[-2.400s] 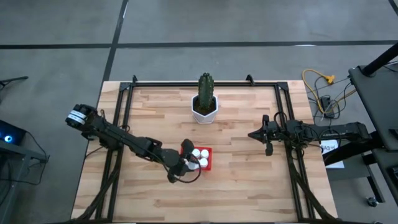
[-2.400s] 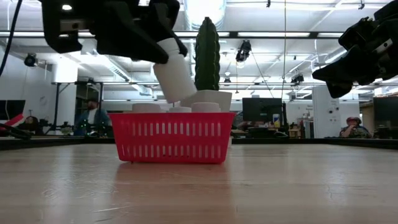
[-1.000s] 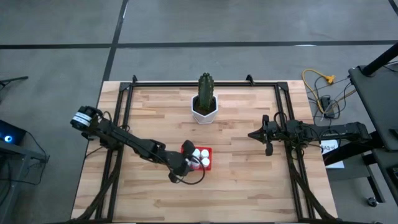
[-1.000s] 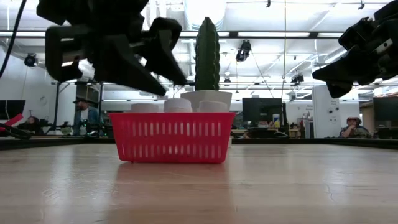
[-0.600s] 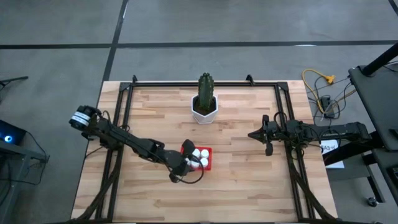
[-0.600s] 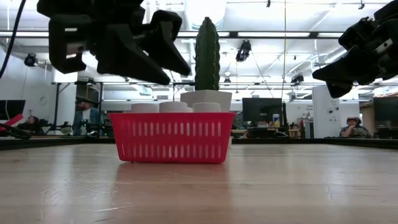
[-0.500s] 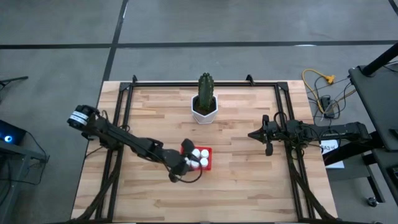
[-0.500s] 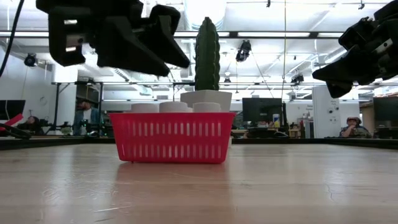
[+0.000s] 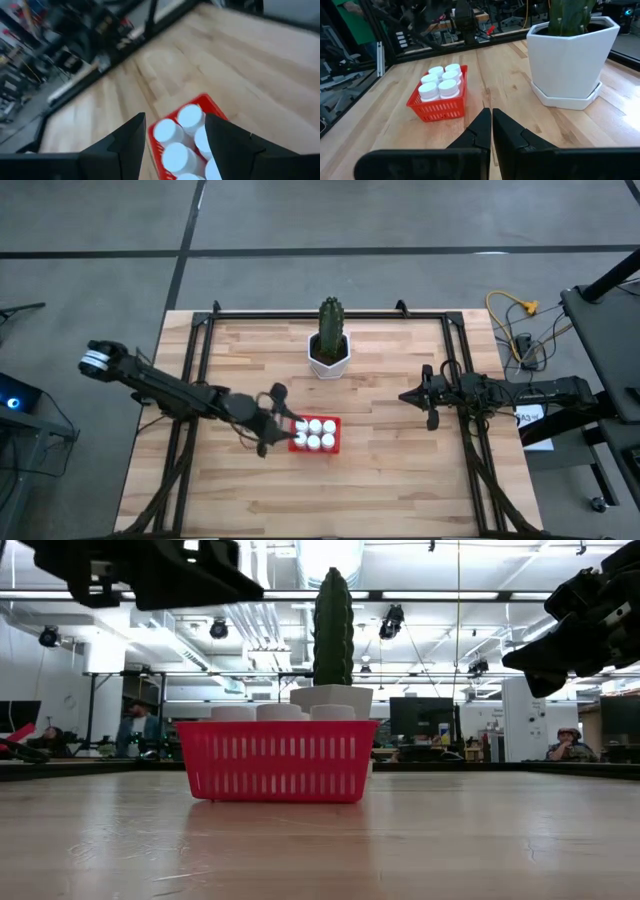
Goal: Pick and place pill bottles into a basket
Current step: Return to Home Position
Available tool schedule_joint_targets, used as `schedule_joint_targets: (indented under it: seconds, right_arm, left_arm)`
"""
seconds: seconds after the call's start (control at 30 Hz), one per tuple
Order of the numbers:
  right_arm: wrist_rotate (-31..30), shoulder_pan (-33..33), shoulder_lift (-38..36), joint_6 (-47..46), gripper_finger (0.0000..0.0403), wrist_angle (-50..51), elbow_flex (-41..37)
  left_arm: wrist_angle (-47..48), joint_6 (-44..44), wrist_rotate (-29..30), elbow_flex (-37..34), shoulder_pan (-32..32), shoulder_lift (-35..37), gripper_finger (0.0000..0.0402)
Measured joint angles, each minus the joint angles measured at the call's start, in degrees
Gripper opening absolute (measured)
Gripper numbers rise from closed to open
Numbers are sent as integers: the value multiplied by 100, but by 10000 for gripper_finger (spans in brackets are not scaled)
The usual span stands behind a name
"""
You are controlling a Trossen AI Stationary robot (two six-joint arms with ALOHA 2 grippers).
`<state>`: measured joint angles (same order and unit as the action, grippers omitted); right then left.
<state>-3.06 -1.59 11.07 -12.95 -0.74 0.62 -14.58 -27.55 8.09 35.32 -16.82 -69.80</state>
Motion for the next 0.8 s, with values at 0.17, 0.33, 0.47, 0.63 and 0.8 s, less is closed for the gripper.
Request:
schedule_joint_targets:
  seconds: [0.17,0.33,0.47,0.63,0.8]
  right_arm:
    - [-3,-1,-7,0,9,4,0]
    - [1,0,-3,-2,9,3,0]
    - [1,-1,-4,-4,8,3,2]
    - [-1,1,-4,-2,9,1,0]
    - [1,0,-4,-2,9,1,0]
  left_arm:
    - [-290,90,-345,-467,398,707,187]
    - [-288,162,-468,-805,919,1336,187]
    - [-298,179,-615,-1023,1159,1803,187]
    - [-278,325,-623,-1244,1303,2357,187]
    - [-296,455,-622,-1369,1312,2880,187]
